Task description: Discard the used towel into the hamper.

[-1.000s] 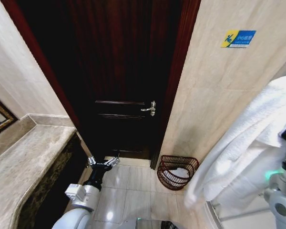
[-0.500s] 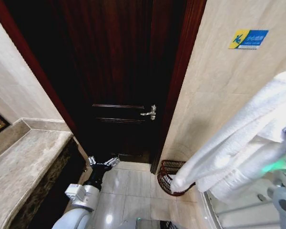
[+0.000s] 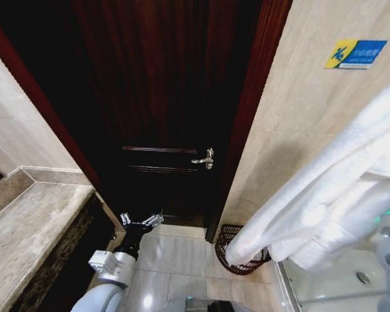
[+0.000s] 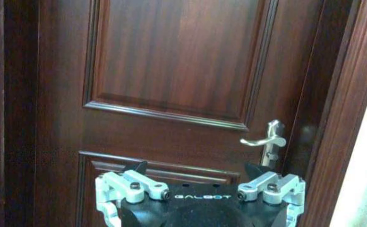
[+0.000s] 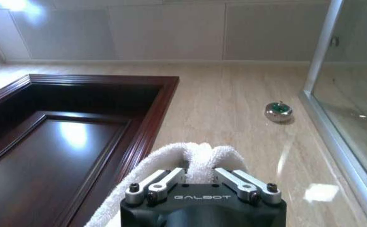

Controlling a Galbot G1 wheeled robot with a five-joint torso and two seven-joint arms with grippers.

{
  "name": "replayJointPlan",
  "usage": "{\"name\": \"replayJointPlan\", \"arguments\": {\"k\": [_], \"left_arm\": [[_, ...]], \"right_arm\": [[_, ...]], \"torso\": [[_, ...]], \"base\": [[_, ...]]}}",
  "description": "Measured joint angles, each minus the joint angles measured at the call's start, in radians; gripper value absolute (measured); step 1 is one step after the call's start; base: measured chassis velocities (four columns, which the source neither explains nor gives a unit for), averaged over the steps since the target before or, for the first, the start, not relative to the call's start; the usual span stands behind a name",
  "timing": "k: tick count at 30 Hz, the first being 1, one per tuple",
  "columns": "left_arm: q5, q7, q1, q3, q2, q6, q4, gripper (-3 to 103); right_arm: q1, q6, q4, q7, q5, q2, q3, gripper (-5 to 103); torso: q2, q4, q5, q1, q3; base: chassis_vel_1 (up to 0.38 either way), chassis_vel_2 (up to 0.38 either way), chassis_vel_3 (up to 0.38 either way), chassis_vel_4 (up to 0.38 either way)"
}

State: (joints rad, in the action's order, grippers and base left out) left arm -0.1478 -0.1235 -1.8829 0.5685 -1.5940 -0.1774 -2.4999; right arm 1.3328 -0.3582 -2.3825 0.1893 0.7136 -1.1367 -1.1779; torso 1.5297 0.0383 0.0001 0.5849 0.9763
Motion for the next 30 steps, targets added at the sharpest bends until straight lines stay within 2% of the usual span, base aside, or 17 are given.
{"name": "replayJointPlan", "arguments": {"k": [5,11,14,30], "left_arm": [[0.000,0.000,0.000,0.000,0.000,0.000,0.000,100],[0.000,0.000,0.000,0.000,0.000,0.000,0.000,100],[0.000,0.000,0.000,0.000,0.000,0.000,0.000,100],[0.000,0.000,0.000,0.000,0.000,0.000,0.000,100]], "right_arm": [[-0.032,0.000,0.032,0.005,0.000,0.016,0.006,8],[-0.150,0.004,0.146,0.005,0.012,0.097,0.016,8],[-0.176,0.004,0.193,0.008,0.010,0.110,0.027,8],[-0.184,-0.076,0.331,0.078,-0.051,0.027,0.154,8]], "torso": [[0.000,-0.0002,0.0001,0.000,0.000],[0.000,0.0000,-0.0002,0.000,0.000],[0.000,0.0001,-0.0003,0.000,0.000],[0.000,0.0000,-0.0003,0.000,0.000]], "base": [[0.000,0.000,0.000,0.000],[0.000,0.000,0.000,0.000],[0.000,0.000,0.000,0.000],[0.000,0.000,0.000,0.000]]}}
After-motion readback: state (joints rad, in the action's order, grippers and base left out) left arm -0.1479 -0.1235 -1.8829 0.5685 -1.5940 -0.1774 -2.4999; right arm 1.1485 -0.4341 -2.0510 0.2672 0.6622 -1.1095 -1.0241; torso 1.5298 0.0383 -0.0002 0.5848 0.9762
